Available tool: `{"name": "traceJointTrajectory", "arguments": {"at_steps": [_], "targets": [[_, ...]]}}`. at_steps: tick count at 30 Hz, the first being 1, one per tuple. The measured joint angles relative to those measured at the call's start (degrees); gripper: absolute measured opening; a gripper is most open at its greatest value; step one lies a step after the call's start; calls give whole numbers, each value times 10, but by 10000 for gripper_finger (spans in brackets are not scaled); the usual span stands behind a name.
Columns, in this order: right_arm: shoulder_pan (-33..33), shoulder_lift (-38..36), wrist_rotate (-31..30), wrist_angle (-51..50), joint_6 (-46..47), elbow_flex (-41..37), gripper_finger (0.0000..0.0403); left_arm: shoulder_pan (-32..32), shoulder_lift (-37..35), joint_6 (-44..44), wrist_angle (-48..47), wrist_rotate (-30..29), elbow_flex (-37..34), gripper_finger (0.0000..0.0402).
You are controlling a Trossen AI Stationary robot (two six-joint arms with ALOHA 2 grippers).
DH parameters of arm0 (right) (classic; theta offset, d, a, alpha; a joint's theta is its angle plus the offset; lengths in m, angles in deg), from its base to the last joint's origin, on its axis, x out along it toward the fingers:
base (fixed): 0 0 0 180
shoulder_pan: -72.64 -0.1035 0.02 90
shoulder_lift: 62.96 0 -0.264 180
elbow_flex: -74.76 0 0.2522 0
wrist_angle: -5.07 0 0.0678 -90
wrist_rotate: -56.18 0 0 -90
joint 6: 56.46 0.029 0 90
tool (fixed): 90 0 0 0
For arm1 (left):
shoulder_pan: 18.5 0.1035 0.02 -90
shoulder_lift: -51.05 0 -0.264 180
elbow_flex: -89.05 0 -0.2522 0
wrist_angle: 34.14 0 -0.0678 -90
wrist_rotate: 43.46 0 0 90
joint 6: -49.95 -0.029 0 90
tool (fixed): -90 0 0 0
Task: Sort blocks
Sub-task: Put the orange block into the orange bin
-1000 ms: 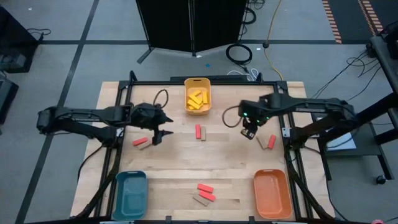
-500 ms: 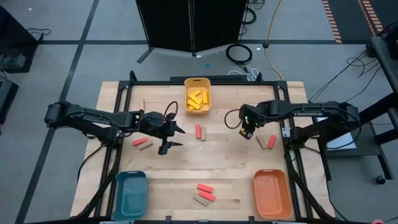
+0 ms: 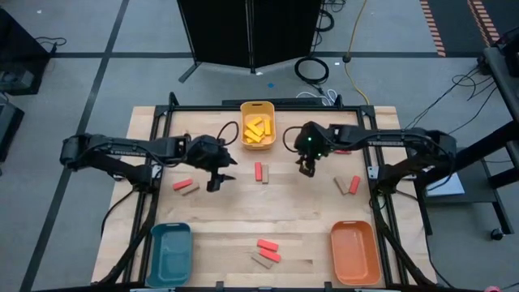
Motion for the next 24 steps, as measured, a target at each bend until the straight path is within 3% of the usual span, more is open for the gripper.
{"name": "traceJointTrajectory", "arguments": {"at_steps": [6,9,17,24], "targets": [[-4,23,-1,27,-41,0,173,41,0,76,-84,-76,0,262],[-2,32,-2,26,-42,0,173,85,0,96,-147,-81,0,262],[-2,38,-1,30,-54,0,173,225,0,36,-192,-95,0,262],[-8,38,-1,24,-44,0,173,275,14,-25,-211,-154,0,262]]}}
